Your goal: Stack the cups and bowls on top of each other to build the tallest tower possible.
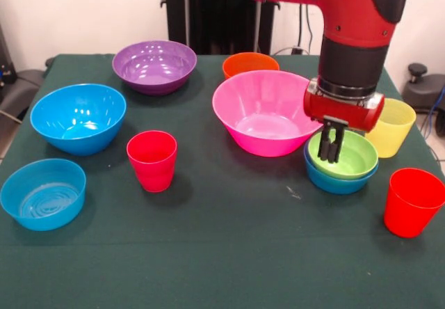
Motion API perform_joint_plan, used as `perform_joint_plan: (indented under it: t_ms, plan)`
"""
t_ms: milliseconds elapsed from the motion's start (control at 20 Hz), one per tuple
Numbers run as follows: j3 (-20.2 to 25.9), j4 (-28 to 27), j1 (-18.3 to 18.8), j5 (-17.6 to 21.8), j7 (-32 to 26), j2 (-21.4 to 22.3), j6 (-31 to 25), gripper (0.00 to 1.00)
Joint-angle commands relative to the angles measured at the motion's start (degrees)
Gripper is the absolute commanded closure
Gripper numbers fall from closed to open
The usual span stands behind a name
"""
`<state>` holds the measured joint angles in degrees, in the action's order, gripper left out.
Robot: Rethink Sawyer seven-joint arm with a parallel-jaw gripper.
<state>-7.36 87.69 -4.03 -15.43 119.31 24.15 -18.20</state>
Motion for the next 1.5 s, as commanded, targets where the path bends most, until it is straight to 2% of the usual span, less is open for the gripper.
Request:
perform_joint_plan:
  t_ms: [50, 300, 950, 1500]
  plan:
    - [3.43, 1.18, -1.80, -0.96, 10.11, -3.03, 2.80, 1.00]
    - [2.99, 1.48, -2.51, -1.07, 10.41, -3.44, 3.49, 1.00]
    - [1.23, -1.85, -3.08, -1.61, 10.07, -5.95, 2.56, 1.00]
    - [-1.14, -7.85, -4.21, -2.23, 10.01, -14.55, 5.36, 1.00]
